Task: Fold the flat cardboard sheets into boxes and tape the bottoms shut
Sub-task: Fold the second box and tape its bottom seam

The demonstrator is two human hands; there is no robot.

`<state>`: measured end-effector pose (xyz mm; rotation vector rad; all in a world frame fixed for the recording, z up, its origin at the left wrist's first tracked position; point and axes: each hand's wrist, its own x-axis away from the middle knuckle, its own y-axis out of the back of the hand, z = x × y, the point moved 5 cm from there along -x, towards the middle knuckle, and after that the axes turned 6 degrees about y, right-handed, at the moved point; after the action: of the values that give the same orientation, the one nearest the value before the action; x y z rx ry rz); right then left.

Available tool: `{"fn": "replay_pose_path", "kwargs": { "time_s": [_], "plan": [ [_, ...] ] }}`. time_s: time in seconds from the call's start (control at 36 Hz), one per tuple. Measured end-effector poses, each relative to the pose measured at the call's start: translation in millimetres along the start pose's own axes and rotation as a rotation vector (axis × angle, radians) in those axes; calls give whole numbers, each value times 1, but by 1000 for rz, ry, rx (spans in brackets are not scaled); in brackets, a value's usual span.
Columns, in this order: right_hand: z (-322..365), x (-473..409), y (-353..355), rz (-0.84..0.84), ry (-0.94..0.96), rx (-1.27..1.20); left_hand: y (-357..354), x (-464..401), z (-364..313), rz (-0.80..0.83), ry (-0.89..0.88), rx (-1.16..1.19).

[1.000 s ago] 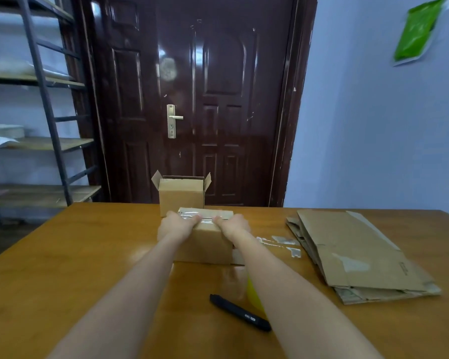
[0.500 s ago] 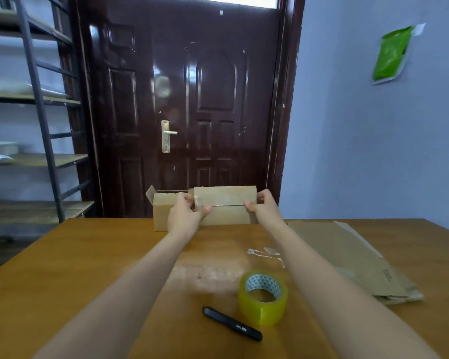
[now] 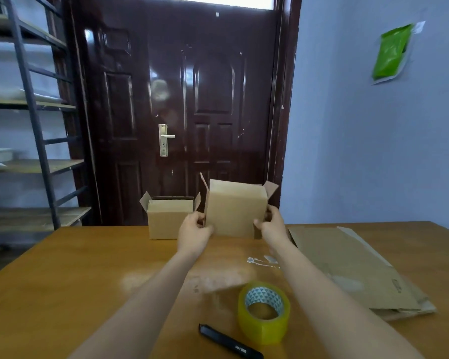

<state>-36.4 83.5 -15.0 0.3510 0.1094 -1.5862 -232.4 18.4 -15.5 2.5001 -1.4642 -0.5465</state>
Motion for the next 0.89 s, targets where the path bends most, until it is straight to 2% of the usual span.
{"fn": "replay_pose_path", "kwargs": {
  "time_s": [0.22,0.42,0.89],
  "plan": [
    [-49,-4,-8,71,-187,46,-41,2,47,203,204,154],
    [-77,-15,-16,165,-305,47,-66,-16,80,354,314,182],
    [-103,-77,-41,230,-291,98,-95,-84,96,464,302,143]
  ]
}}
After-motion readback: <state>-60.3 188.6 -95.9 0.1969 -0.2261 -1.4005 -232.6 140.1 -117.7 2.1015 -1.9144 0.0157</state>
